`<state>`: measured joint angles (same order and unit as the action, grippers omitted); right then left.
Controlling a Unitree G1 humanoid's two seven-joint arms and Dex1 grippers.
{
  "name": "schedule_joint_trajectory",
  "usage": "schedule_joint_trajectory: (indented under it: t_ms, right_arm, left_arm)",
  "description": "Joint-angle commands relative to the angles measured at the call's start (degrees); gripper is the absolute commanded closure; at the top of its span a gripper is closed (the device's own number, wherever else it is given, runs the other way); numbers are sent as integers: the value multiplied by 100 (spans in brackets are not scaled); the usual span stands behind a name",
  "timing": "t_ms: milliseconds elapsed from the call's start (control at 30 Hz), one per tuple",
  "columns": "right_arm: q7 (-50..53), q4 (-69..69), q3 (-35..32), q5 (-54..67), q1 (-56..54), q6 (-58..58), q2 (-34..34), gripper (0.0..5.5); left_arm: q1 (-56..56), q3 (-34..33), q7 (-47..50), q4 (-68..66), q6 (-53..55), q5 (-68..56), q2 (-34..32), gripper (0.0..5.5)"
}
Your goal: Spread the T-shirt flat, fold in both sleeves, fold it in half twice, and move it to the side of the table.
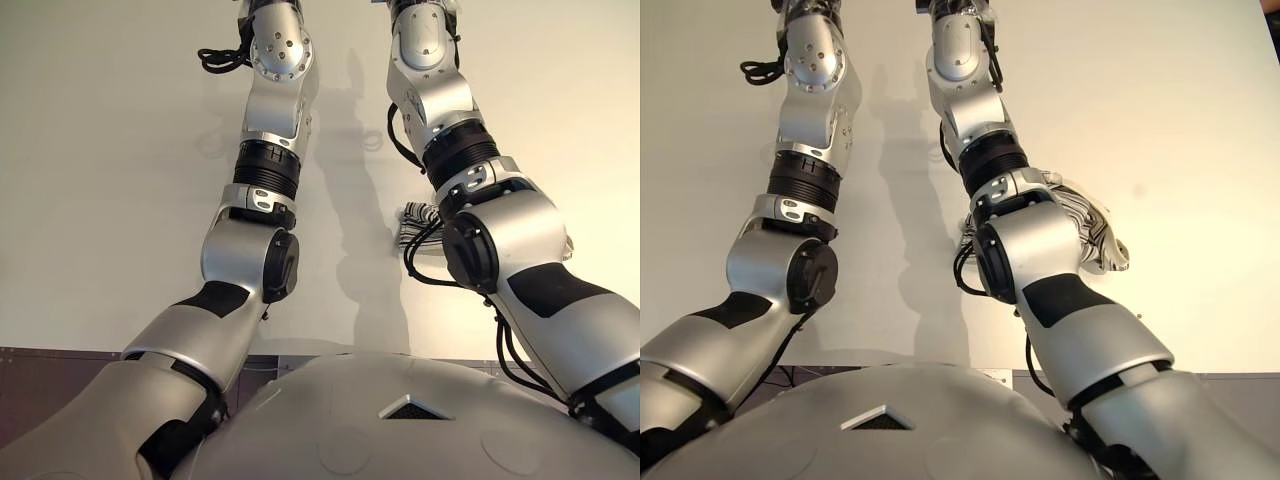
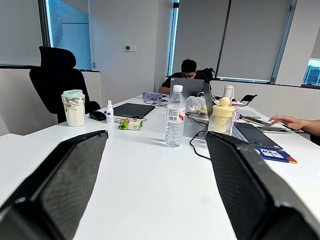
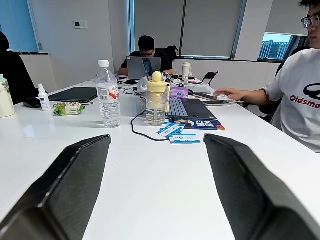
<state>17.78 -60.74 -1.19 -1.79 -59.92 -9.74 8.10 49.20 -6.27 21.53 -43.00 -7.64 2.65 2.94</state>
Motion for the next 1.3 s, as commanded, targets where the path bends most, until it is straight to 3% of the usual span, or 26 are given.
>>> schedule_joint_trajectory:
  t_ms: [33, 700, 1100, 1300]
  right_arm:
    - [-38, 84, -15, 75, 57, 110, 368, 205]
    - [124, 51, -65, 126, 22, 68, 422, 205]
    - [2050, 401, 377, -494, 146, -330, 895, 205]
    - [2114, 382, 602, -536, 140, -404, 863, 205]
  left_arm:
    - [-81, 44, 3, 115, 103, 27, 23, 190]
    - [-5, 33, -156, 34, 151, -3, -80, 190]
    - [109, 86, -1097, 96, 700, -36, -596, 190]
    - [131, 102, -984, 70, 696, -8, -582, 190]
